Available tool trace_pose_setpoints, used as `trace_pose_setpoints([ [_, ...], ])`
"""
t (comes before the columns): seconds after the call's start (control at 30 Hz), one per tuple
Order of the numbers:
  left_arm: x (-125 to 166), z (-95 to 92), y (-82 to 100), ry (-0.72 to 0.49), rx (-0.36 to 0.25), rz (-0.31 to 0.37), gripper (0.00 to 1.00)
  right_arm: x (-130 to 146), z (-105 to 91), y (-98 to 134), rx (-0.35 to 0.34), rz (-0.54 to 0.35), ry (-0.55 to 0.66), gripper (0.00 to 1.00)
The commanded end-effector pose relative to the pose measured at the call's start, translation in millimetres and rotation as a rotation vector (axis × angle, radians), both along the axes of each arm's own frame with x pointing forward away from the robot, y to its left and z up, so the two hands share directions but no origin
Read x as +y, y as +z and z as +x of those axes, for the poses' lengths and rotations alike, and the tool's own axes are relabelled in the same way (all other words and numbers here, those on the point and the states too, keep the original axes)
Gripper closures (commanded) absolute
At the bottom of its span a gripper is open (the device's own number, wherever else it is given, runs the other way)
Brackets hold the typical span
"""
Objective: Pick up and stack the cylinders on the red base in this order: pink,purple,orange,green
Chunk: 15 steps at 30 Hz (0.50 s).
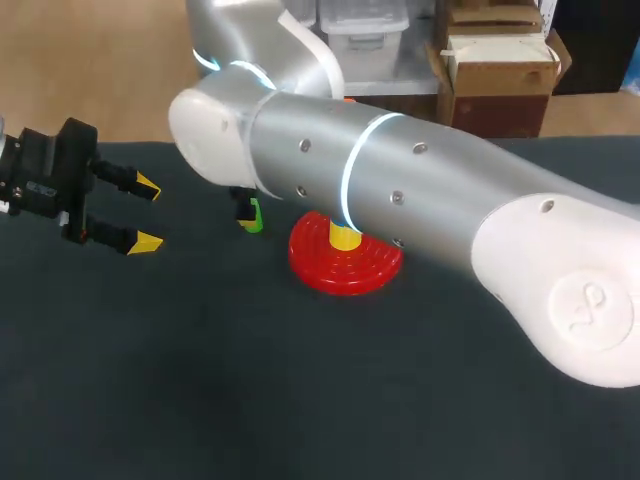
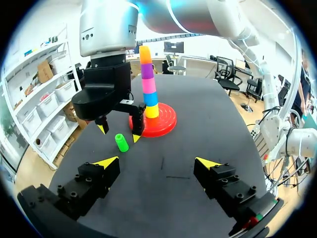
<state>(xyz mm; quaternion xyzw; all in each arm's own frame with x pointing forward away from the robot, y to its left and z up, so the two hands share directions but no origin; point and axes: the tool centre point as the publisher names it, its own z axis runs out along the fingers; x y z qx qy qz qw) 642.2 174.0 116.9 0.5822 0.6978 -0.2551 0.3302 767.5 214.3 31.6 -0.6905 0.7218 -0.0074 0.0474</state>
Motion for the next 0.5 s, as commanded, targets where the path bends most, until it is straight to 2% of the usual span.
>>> trace_pose_setpoints([
  [0.03, 1.0, 0.5, -0.6, -0.003, -0.001, -0.002, 0.00, 8.2, 13.9, -2.4, 0.152, -0.021, 0.005, 0.00],
  [0.23, 1.0, 0.5, -0.6, -0.003, -0.001, -0.002, 0.00, 7.4, 15.8, -4.8, 0.154, -0.020, 0.002, 0.00],
  [0.3, 1.0, 0.5, -0.6, -0.003, -0.001, -0.002, 0.00, 7.5, 16.5, -5.6, 0.155, -0.019, 0.001, 0.05],
  [0.33, 1.0, 0.5, -0.6, -0.003, -0.001, -0.002, 0.00, 7.6, 17.4, -6.4, 0.156, -0.018, 0.000, 0.12],
  [0.5, 1.0, 0.5, -0.6, -0.003, -0.001, -0.002, 0.00, 7.6, 19.6, -8.5, 0.161, -0.015, -0.005, 0.21],
])
